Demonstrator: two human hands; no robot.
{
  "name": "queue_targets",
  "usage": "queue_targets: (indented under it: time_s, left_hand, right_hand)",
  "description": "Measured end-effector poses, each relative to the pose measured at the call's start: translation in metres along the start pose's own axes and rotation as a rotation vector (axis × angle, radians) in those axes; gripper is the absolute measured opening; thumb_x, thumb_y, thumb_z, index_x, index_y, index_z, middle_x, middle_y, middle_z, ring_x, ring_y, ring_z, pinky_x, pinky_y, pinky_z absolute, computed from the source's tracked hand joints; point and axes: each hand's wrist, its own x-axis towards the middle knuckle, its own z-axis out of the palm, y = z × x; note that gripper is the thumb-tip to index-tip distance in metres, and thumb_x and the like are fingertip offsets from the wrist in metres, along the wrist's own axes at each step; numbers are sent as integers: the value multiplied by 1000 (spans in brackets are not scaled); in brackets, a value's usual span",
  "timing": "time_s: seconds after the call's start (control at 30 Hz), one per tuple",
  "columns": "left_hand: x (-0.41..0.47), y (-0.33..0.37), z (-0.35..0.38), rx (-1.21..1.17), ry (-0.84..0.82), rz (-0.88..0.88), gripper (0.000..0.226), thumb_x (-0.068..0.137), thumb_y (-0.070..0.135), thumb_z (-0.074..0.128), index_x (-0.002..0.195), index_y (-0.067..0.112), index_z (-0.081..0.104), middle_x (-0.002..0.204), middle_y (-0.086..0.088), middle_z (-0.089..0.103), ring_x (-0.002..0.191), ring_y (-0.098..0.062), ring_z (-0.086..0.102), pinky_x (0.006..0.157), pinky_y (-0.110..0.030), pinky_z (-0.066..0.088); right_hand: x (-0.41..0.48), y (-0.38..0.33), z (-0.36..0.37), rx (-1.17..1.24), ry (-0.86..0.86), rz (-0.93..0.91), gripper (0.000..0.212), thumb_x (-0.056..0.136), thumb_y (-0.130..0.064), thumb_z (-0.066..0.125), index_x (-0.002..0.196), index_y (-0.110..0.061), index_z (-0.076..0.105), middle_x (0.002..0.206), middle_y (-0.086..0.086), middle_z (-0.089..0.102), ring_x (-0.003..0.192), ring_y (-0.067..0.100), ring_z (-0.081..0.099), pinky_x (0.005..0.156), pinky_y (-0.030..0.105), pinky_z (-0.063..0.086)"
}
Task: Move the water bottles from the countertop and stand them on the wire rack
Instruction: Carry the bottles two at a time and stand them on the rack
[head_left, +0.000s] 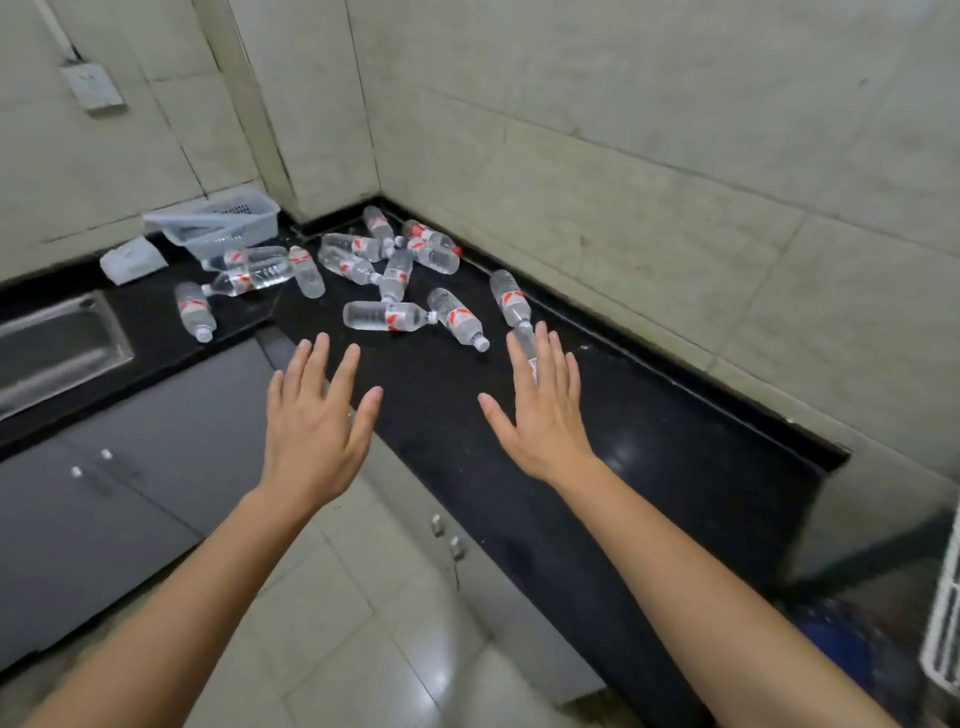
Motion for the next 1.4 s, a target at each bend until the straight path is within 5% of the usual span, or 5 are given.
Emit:
queue_targets:
  time_s: [0.23,0.6,0.9,1.17,1.4]
  left_hand:
    - [63,-30,53,-49,-85,42,69,101,56,24,154,16,40,163,-17,30,154,-33,21,122,-56,23]
    - [195,-81,151,84,-330,145,75,98,60,16,153,16,42,162,-16,33,153,-33,23,121,-57,25]
    - [279,-116,235,99,-485,206,63,103,49,42,156,15,36,163,-18,29,154,-35,22,122,-57,22]
    - [389,-160,319,149,-712,394,73,99,47,50,159,13,25,166,-18,19,155,-36,13,121,-60,19]
    - [422,-211,376,123,-762,536,71,99,49,51,159,20,28,152,-15,44,137,-42,38,105,-63,36]
  right_hand:
    - [58,9,48,-6,-6,56,75,103,-49,45,162,-15,15,169,19,-1,157,31,-5,123,38,-9]
    - [172,47,150,96,-230,262,73,103,-44,47,161,-14,15,168,20,8,156,36,8,125,52,15]
    - [230,72,199,109,-492,449,76,103,-42,49,162,-16,9,169,17,9,156,34,10,124,47,17]
    - [303,61,238,83,-474,640,79,99,-32,59,161,-13,14,166,18,17,151,36,24,121,46,28]
    - [389,24,306,71,-502,771,85,98,-33,61,161,-11,9,162,20,20,136,42,46,102,50,45]
